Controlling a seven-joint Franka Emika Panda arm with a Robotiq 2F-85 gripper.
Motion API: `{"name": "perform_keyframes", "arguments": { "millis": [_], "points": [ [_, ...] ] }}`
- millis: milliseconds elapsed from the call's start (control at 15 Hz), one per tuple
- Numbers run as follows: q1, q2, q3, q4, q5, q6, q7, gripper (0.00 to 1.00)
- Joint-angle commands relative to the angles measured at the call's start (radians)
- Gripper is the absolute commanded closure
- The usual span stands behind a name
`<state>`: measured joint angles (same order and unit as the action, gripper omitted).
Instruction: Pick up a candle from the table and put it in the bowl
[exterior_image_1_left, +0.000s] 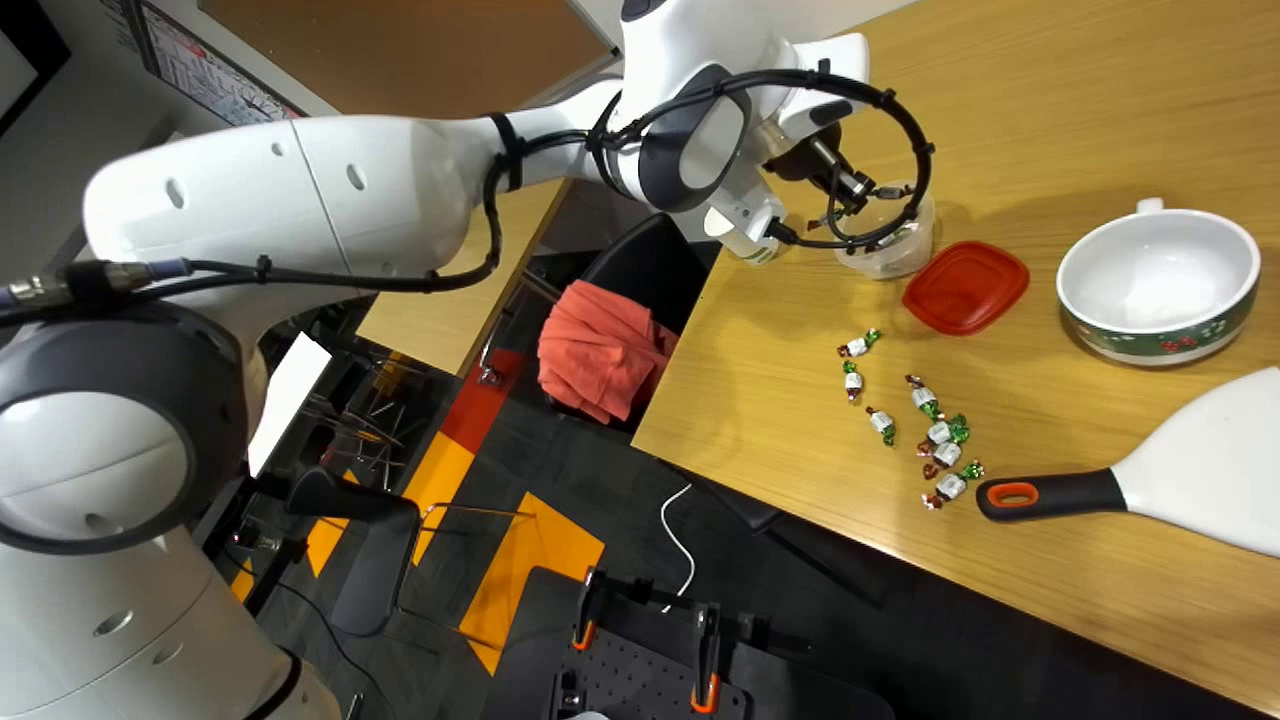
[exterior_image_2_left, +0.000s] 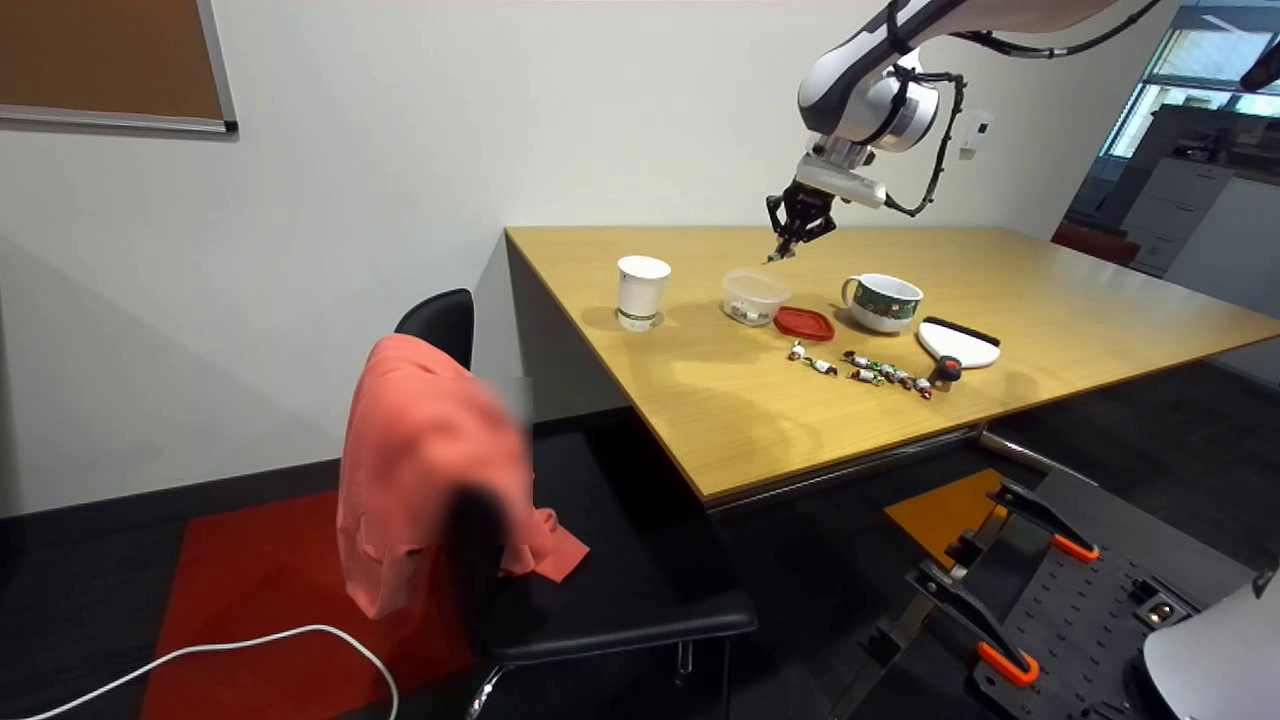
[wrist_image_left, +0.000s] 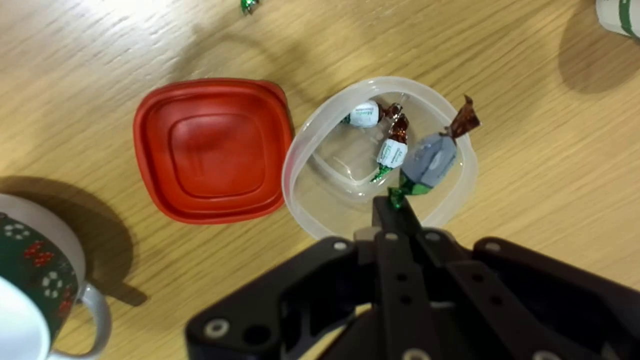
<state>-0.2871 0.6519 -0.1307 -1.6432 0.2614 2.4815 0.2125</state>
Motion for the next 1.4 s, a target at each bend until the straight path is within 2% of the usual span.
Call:
{"name": "perform_keyframes", "arguments": {
  "millis": [0, 267, 333, 400, 533, 1000, 1067, 1333],
  "points": [
    [0.014, 0.091, -0.012, 0.132, -0.007, -0.082, 0.05, 1.0],
    [0.02, 0.151, -0.014, 0.196, -0.013, -0.1, 0.055, 1.0],
    [0.019, 0.159, -0.013, 0.206, -0.012, -0.102, 0.053, 0.74],
    [0.022, 0.164, -0.016, 0.213, -0.015, -0.099, 0.056, 0.73],
    [0.022, 0.167, -0.016, 0.22, -0.017, -0.095, 0.052, 0.6],
    [0.02, 0.083, 0.0, 0.14, -0.013, -0.082, 0.006, 0.05],
    [0.021, 0.066, 0.0, 0.125, -0.016, -0.086, -0.001, 0.01],
    [0.037, -0.02, -0.018, 0.056, -0.059, -0.154, -0.034, 0.0]
  ]
}}
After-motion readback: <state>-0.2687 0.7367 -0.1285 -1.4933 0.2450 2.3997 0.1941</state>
